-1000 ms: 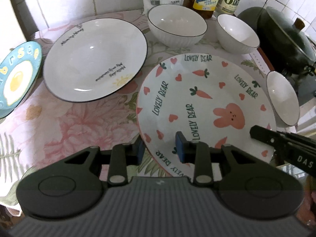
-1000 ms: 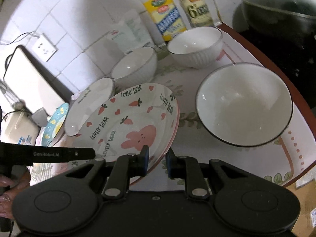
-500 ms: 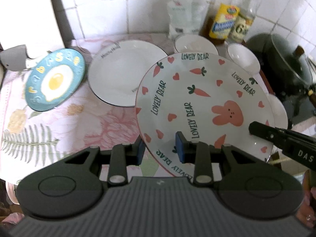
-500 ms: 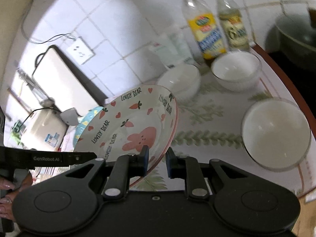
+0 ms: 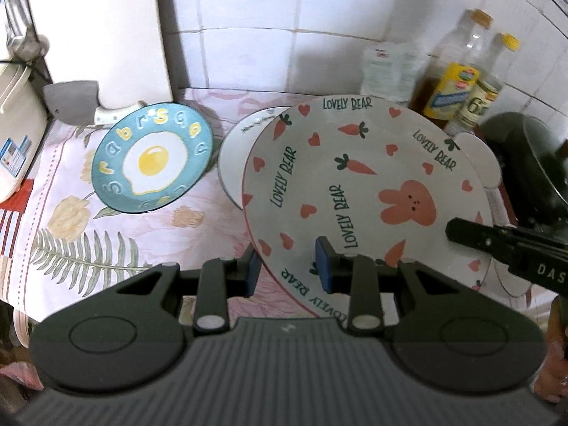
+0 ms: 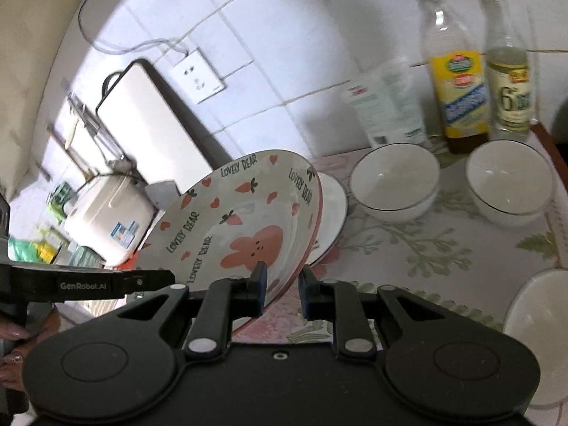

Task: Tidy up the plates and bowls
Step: 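Lift the Lovely Bear plate with both grippers and carry it over the white plate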

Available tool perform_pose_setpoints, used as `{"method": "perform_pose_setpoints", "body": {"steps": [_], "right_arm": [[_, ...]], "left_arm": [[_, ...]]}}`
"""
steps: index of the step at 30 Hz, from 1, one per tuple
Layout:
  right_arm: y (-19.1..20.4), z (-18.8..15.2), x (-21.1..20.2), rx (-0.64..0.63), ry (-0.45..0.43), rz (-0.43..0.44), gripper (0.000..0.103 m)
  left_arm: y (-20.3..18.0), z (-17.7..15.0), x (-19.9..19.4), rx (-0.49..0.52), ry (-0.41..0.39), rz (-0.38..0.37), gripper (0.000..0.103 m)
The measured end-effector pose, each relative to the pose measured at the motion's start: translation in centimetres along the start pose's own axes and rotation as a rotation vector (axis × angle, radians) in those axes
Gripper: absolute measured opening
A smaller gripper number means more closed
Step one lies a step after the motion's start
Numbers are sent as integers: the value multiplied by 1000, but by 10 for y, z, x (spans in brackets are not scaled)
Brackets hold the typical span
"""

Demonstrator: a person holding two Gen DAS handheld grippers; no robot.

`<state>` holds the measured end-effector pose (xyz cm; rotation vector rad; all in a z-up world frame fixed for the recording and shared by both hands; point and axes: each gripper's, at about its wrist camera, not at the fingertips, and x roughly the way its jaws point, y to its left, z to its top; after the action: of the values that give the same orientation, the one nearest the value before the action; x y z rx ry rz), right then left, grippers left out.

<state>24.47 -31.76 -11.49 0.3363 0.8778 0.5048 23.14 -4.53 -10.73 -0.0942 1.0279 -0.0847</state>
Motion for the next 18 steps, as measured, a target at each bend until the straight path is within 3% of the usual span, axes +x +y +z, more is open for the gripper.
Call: {"method": "perform_pose_setpoints", "body": {"steps": [12,18], "right_arm": [[-1,19,69,-28,110,2,25],[-12,19,100,9,183,-20,25]], "left_arm": [[38,5,62,-79,46,-21,31],[41,10,90,-24,46,-25,31]]}}
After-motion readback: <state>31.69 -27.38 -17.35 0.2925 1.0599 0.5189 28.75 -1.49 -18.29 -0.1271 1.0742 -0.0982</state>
